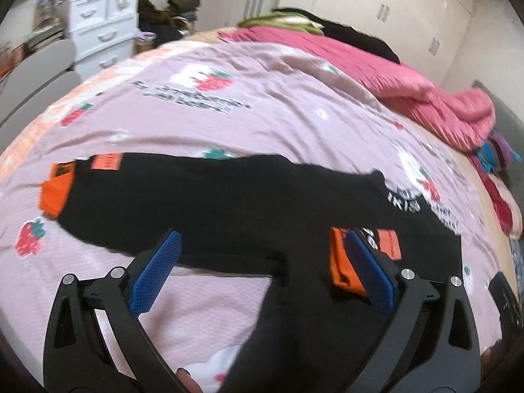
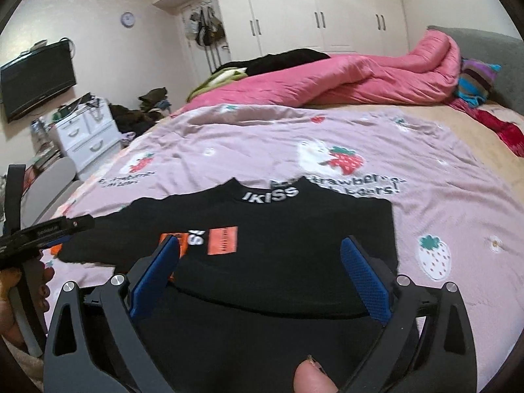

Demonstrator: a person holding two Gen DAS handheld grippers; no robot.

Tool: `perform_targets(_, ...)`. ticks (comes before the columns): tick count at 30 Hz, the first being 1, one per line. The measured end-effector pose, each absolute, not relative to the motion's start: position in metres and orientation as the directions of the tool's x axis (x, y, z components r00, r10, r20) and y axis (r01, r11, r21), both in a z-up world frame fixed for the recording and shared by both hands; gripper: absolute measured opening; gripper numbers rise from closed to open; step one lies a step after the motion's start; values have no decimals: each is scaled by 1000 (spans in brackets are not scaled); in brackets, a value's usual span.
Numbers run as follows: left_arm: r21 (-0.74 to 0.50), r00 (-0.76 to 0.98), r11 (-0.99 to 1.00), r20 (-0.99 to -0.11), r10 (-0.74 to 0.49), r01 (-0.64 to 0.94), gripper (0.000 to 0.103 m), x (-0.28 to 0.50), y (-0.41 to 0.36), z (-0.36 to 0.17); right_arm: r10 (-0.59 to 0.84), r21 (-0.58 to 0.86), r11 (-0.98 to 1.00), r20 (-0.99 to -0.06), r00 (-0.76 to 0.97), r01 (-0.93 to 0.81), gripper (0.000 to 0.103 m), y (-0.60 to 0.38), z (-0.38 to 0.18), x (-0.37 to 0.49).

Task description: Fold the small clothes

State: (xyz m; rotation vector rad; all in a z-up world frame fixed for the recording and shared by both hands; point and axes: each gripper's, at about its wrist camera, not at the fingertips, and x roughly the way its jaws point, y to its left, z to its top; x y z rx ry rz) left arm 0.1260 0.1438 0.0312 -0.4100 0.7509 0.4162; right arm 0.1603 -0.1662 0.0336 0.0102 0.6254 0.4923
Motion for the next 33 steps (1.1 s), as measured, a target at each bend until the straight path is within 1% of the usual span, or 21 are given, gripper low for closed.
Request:
perform_targets(12,-169,613,764,-713,342,-623,94,99,182,35,510,108,827,-554,658,-551,98,-109,38,141)
perform_targets(17,-171,589,735,-726,356,-655,94,94,198,32,545,112,801,-543,639,-588,98,-86,44,135)
perform_targets(26,-173,536,665,-748,392,-727,94,84,228,21,639,175,736,-501,584,-654,98,-55,53,117)
perform_targets(33,-180,491,595,-766,415,-783,94,75,255,12,650,159,710,-523,551,-686,98,-38,46,109)
